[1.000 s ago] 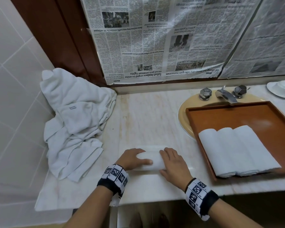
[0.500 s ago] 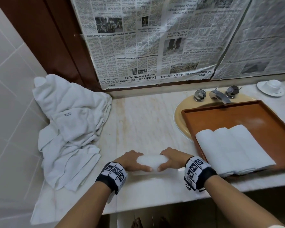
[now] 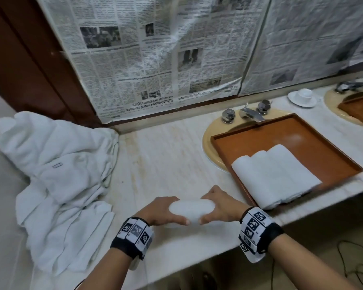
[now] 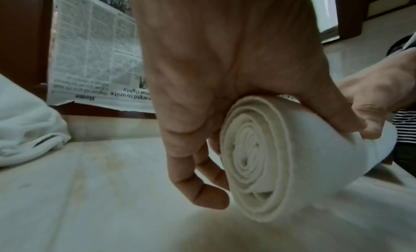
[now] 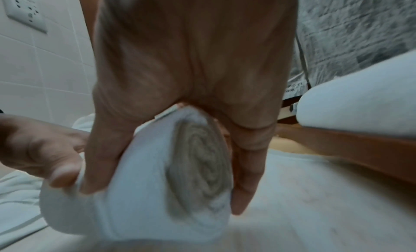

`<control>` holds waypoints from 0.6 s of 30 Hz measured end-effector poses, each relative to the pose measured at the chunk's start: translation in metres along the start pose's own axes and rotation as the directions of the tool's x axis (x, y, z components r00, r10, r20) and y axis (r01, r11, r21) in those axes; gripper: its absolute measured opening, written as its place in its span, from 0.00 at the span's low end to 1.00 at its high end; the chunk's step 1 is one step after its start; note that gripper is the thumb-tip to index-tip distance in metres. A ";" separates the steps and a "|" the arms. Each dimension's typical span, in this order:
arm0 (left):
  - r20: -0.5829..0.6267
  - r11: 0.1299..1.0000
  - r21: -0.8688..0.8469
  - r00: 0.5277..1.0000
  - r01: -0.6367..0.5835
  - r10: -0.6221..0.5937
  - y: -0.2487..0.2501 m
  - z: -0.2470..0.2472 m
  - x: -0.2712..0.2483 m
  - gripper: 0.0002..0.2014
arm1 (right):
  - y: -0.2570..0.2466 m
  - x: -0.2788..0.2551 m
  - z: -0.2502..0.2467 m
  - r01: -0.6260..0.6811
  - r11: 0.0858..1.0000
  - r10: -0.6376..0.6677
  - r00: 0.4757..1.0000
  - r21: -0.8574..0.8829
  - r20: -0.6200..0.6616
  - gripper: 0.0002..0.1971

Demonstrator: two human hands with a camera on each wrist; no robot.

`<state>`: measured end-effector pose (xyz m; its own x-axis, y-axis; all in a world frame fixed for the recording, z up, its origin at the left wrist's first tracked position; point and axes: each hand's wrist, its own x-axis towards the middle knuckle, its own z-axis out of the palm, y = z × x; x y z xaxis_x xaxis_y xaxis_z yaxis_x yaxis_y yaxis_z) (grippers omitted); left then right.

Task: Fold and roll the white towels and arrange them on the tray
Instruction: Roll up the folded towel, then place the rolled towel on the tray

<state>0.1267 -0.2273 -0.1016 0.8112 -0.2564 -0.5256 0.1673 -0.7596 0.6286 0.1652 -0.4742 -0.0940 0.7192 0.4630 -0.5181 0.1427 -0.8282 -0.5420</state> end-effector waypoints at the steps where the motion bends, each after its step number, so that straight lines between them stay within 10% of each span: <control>1: -0.008 0.999 0.007 0.999 -0.031 0.032 0.006 -0.005 0.001 0.31 | 0.001 -0.006 -0.004 0.005 1.000 -0.005 0.999 0.016 -0.038 0.37; 18: 0.082 0.849 0.235 0.880 -0.473 0.467 0.215 -0.038 0.111 0.32 | 0.120 -0.099 -0.117 0.067 0.973 0.078 0.804 0.220 -0.590 0.42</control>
<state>0.2744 -0.3961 -0.0033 0.7461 -0.6298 -0.2160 -0.3731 -0.6642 0.6478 0.1902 -0.6566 -0.0305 0.9903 0.1212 -0.0683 0.0375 -0.7055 -0.7077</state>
